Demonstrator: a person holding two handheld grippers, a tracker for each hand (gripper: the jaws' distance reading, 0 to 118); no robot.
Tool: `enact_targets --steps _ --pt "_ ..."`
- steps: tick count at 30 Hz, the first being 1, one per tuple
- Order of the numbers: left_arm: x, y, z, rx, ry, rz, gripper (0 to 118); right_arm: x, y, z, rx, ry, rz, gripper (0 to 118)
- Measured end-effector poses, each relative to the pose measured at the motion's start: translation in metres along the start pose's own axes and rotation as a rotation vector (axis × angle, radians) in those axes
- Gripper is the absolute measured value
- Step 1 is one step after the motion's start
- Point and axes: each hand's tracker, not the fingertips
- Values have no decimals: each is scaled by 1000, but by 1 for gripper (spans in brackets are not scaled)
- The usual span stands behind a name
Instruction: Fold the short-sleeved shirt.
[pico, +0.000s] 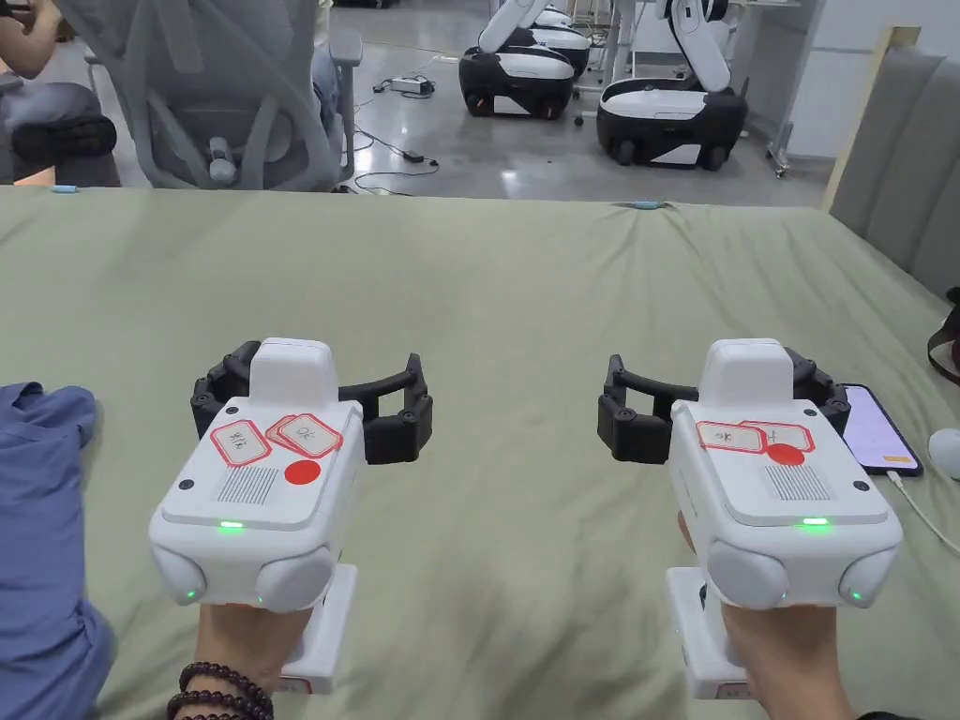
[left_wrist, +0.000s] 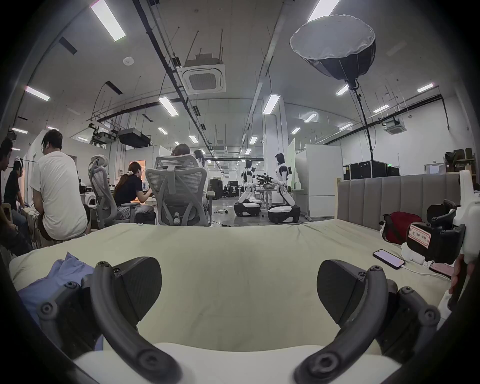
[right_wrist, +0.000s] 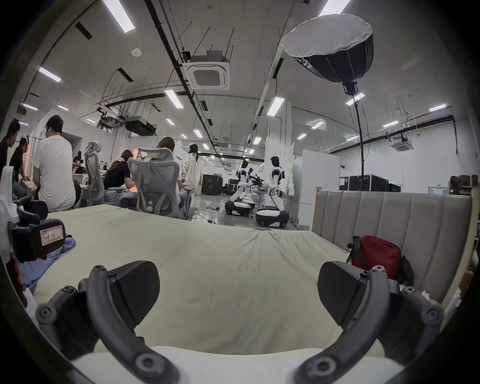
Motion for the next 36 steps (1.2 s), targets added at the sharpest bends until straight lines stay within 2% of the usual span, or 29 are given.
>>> enact_targets --steps 36 --pt "4 8 -3 -10 -17 -1 118 3 4 -3 3 24 -9 118"
